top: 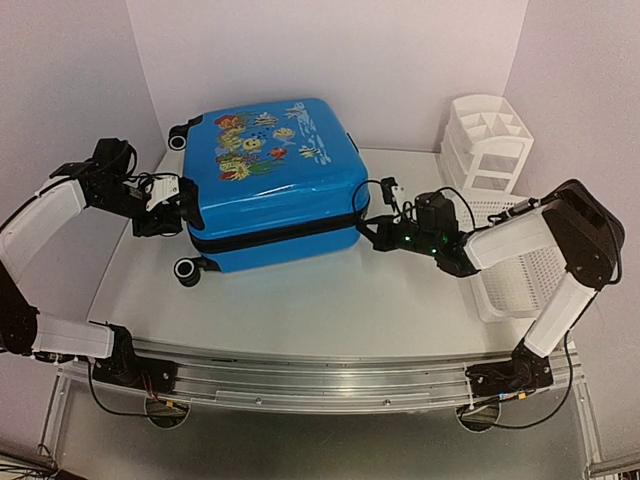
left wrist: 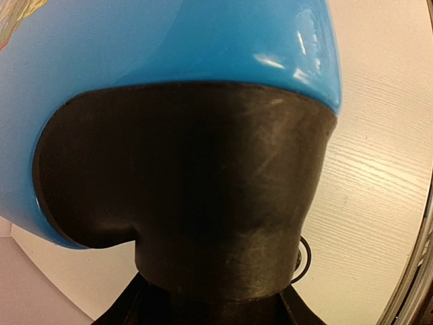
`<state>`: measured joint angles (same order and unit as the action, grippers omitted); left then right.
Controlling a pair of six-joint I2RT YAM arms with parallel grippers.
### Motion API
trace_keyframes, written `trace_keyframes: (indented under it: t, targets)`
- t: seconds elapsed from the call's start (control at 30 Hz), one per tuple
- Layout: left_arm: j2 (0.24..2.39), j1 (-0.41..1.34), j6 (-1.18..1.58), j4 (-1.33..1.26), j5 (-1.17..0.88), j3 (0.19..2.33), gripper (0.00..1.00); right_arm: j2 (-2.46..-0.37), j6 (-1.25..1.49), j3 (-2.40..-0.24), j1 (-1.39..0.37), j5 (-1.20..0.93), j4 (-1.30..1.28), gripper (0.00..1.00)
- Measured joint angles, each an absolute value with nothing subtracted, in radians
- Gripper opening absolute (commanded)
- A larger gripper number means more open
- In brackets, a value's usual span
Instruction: Open, take out, and arrange the luggage
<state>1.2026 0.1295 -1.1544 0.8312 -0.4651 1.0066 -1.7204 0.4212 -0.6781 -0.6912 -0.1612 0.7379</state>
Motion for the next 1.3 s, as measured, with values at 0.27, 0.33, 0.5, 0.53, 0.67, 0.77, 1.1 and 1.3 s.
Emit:
trace_keyframes:
  t: [0.27, 0.33, 0.5, 0.53, 0.67, 0.77, 1.1, 1.3]
  targets:
    - [1.190, 0.134, -1.141, 0.823, -0.453, 1.003, 0.00, -1.751, 0.505, -0.711, -0.839, -0.037, 0.759, 0.00]
    - [1.182, 0.146, -1.117, 0.818, -0.461, 1.000, 0.00, -1.772, 0.529, -0.746, -0.899, -0.035, 0.758, 0.00]
    - [1.175, 0.193, -1.046, 0.814, -0.463, 0.998, 0.00, -1.841, 0.559, -0.826, -0.963, -0.001, 0.755, 0.00]
    - [1.174, 0.201, -1.035, 0.808, -0.466, 0.995, 0.00, -1.855, 0.560, -0.843, -0.970, 0.002, 0.755, 0.00]
    - [1.169, 0.212, -0.993, 0.784, -0.484, 0.981, 0.00, -1.913, 0.545, -0.923, -1.008, 0.005, 0.740, 0.00]
    - [1.166, 0.223, -0.956, 0.770, -0.495, 0.979, 0.00, -1.966, 0.518, -1.005, -1.052, 0.005, 0.711, 0.00]
    - [1.126, 0.251, -0.870, 0.693, -0.550, 0.926, 0.00, -2.190, 0.440, -1.319, -1.170, -0.008, 0.663, 0.00]
    - [1.108, 0.254, -0.795, 0.670, -0.575, 0.918, 0.00, -2.260, 0.381, -1.437, -1.200, 0.025, 0.643, 0.00]
